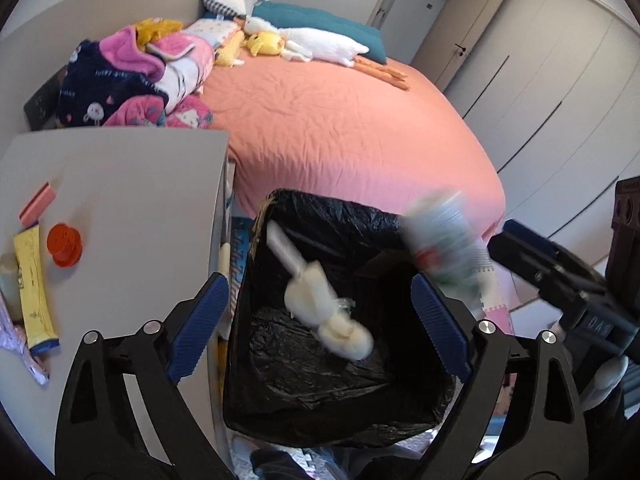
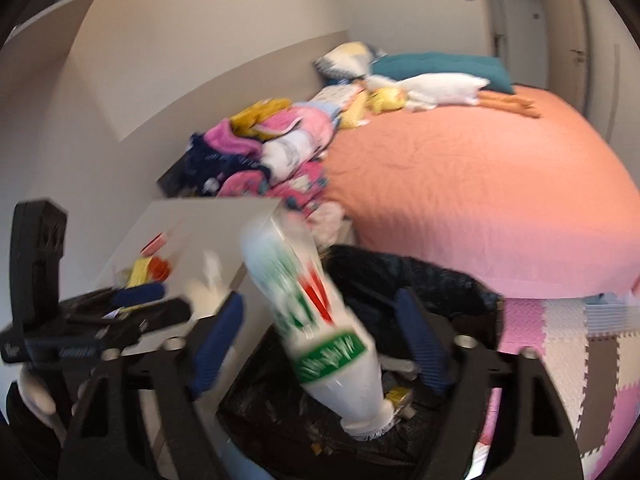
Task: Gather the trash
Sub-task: 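Carry the bottle and plush over the black trash bin and open both grippers, then move both open grippers back over the table items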
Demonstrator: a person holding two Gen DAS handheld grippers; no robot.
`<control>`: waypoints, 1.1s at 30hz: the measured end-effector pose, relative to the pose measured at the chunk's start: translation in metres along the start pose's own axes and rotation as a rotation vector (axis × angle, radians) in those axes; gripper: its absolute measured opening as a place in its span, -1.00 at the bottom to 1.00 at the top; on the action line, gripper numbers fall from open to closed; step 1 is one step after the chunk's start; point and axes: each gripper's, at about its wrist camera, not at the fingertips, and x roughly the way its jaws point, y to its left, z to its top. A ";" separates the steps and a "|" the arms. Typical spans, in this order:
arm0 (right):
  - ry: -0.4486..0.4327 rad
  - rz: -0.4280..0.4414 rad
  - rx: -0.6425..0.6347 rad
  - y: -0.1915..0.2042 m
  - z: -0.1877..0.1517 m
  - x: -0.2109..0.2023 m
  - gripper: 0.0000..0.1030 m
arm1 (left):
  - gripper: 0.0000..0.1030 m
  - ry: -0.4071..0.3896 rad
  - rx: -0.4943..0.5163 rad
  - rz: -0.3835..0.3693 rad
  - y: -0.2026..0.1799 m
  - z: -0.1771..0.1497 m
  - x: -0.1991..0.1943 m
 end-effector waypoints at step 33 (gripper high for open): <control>-0.041 0.100 -0.116 0.056 0.017 0.020 0.77 | 0.77 -0.045 -0.107 0.102 0.051 -0.013 -0.029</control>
